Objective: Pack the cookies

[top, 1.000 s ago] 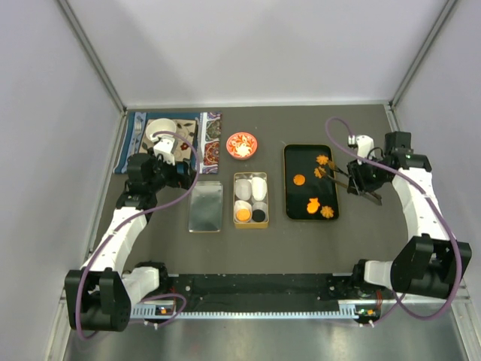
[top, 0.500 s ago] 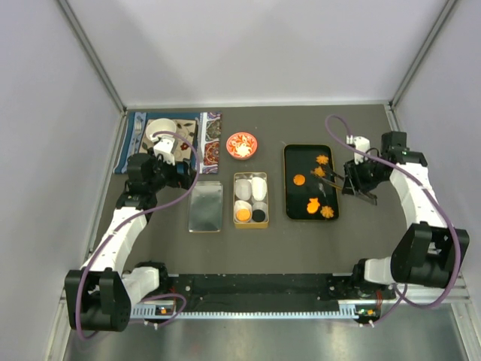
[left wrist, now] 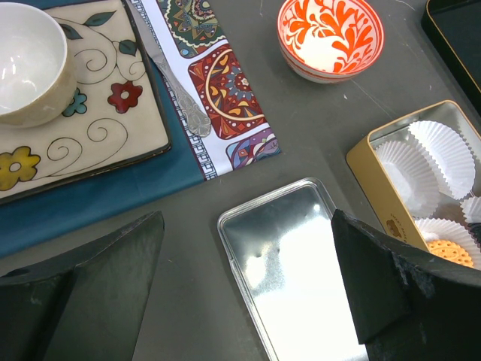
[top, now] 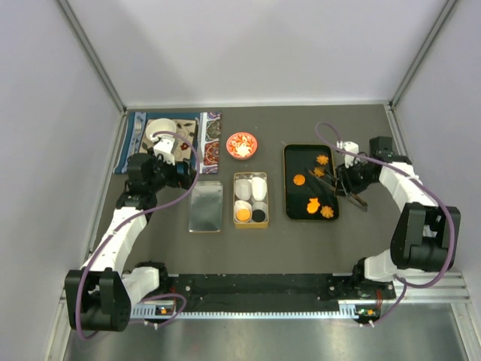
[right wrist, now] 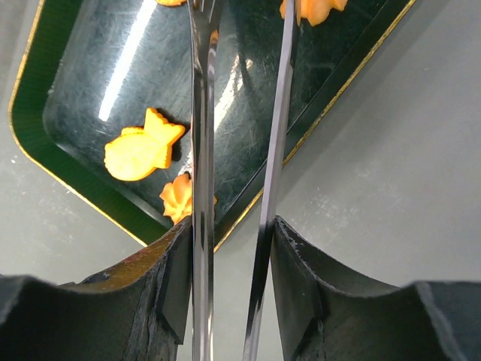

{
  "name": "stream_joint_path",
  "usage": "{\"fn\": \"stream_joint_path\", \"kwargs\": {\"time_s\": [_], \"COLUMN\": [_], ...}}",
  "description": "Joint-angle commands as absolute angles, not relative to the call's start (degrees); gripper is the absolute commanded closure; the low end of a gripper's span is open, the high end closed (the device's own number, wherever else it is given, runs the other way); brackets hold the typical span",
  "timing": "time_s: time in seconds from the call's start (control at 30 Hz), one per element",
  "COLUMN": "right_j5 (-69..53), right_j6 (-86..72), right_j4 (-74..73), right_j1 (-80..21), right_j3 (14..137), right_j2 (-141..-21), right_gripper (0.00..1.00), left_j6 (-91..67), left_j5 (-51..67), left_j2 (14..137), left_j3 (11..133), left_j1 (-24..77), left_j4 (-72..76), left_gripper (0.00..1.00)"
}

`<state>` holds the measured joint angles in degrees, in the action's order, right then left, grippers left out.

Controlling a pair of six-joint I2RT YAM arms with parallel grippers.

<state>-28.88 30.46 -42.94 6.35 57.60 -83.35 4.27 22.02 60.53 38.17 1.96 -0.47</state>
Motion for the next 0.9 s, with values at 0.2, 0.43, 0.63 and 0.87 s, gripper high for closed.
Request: {"fn": "stream_joint_path", "kwargs": {"time_s": [0.2,0.43,0.63,0.87], "right_j5": [-23.21,-18.55,-16.88,-15.47], "right_j6": [32.96,36.38,38.84,41.13], "right_j4": [-32.09,-30.5,-30.5,-31.11], "right_j1": [4.39,4.31,4.31,4.39], "right_j3": [53.35,52.56,52.82,52.56], "right_j2": [-86.75,-87.45,-88.24,-88.59], "right_gripper": [0.57,0.57,0.57,0.57], "left_j6": [4.83,5.01,5.1,5.27], "left_j5": [22.24,22.15,21.97,21.88], "left_j2": [60.03,60.29,60.21,60.03], "left_j3": [38.76,38.67,38.5,38.41], "left_j1": [2.11,2.11,2.11,2.11], "left_j4": [0.88,0.88,0.79,0.79], "left_gripper": [0.01,0.01,0.01,0.01]}}
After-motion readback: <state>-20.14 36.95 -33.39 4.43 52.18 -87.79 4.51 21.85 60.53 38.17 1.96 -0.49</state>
